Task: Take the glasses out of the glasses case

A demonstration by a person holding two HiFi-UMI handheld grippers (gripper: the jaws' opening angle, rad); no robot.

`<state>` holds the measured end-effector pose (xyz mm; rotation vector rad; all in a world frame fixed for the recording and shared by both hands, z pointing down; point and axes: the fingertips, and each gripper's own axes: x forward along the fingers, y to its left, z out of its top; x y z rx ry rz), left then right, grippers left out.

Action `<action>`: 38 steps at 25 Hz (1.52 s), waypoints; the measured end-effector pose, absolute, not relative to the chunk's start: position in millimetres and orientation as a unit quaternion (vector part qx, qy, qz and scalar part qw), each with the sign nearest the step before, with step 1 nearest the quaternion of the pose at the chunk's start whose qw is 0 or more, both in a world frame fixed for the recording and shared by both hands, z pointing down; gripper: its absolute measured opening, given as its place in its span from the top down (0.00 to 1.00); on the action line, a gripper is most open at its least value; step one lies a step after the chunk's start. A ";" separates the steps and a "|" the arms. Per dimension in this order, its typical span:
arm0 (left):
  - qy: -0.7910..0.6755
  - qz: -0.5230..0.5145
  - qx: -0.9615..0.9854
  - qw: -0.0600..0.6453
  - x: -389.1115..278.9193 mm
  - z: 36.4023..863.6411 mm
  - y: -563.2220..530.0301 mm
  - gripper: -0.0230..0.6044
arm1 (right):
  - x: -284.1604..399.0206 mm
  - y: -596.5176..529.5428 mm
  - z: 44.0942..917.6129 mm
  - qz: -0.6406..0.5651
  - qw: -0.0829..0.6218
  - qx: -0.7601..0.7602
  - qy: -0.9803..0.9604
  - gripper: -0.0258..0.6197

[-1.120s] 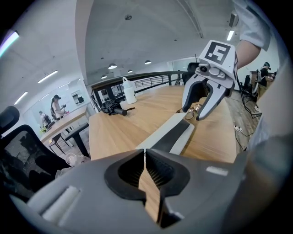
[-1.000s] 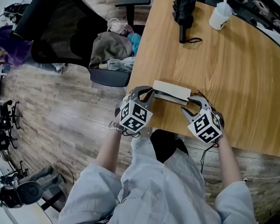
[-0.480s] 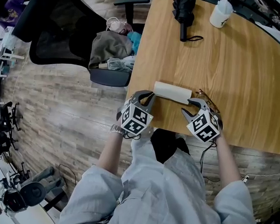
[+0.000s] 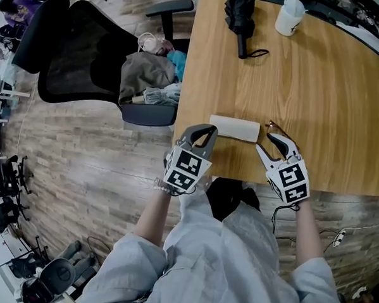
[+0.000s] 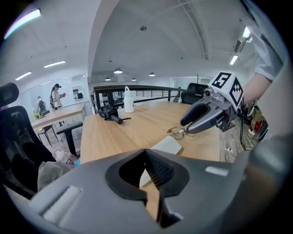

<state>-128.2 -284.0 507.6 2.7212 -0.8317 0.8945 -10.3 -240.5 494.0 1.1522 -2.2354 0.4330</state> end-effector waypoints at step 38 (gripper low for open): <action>-0.345 0.098 0.931 0.068 -43.4 277.0 -140.1 0.95 | 113.2 -90.3 271.5 0.035 0.037 0.605 -0.795 0.96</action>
